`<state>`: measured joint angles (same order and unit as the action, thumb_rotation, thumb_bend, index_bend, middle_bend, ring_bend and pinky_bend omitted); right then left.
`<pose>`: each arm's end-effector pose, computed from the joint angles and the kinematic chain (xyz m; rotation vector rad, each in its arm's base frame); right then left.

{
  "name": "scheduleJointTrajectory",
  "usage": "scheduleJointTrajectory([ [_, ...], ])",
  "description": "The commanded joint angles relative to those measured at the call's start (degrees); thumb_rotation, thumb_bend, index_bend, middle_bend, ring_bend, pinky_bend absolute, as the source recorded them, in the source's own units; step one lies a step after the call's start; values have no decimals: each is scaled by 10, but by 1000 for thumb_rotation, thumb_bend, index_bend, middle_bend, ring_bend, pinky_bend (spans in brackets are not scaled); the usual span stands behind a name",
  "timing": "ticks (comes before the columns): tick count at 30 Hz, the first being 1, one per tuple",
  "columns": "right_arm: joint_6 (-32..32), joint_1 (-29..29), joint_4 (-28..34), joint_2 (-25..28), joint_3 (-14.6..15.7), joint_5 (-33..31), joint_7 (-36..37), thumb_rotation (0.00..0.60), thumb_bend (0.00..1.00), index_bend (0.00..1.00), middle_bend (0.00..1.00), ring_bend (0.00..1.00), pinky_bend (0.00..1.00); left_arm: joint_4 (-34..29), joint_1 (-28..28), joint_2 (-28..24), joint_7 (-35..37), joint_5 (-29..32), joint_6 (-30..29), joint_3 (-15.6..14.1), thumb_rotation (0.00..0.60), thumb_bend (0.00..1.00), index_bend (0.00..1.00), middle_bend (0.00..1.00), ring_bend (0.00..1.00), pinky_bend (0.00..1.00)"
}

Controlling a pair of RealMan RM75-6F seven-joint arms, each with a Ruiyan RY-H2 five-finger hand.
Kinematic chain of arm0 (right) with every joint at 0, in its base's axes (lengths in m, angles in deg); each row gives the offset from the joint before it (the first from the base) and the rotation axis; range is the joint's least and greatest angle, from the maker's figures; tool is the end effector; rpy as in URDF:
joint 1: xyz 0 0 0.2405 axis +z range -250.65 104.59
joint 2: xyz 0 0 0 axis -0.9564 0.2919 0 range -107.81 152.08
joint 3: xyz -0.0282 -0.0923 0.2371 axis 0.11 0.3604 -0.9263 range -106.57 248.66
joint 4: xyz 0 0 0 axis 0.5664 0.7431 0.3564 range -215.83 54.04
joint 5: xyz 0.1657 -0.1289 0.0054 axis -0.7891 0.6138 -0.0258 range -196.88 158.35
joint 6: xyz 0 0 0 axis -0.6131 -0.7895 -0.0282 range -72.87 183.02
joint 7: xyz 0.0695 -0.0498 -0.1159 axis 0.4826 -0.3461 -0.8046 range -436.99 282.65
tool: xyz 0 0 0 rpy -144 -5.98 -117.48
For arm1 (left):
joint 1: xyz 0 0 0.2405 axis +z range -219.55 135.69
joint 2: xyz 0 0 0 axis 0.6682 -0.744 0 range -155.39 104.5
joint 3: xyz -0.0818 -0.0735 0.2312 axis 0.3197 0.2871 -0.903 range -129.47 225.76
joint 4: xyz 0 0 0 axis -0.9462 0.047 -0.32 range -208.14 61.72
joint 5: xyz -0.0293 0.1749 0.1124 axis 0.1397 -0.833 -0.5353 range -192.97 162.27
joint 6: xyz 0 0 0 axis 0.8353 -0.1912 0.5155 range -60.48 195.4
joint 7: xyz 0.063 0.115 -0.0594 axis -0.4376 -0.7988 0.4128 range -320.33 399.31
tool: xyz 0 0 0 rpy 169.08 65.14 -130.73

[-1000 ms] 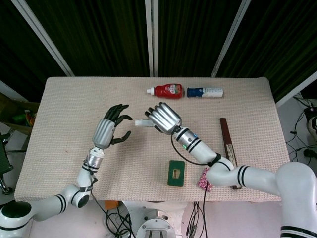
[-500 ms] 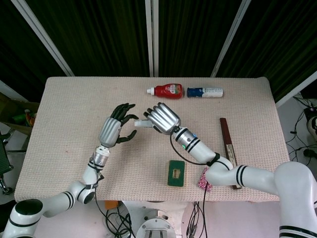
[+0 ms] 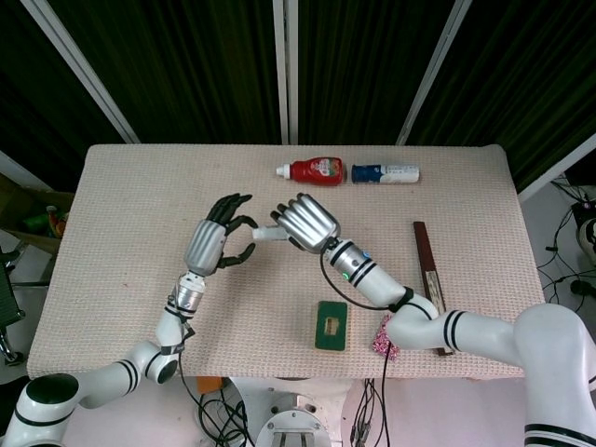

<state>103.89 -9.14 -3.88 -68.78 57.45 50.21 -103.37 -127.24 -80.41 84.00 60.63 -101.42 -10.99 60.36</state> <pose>-0.0078 -0.3941 -0.0219 2.1245 -0.3561 1.0317 -0.1480 0.3440 -0.0388 -1.5016 -1.0273 -1.6442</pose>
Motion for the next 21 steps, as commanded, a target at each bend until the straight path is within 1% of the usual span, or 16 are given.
scheduleJointTrajectory([
  [1,1,0,-2,-2,0,1,-1,600,900,906,717,562,592,-1,1,1,0,3,1,1,600,359,477,112,66,104],
  [5,6,0,-6,-5,0,1,-6,600,901,906,718,562,592,-4,2,-2,-6,7,3,1,600,369,510,114,66,104],
  [10,14,-1,-12,-12,0,0,-12,600,901,907,723,562,593,-12,4,-8,-9,10,7,1,592,372,519,114,66,104],
  [21,24,-2,-22,-23,-1,-1,-23,600,905,912,726,561,586,-44,8,-33,-30,15,17,-2,518,374,530,115,66,104],
])
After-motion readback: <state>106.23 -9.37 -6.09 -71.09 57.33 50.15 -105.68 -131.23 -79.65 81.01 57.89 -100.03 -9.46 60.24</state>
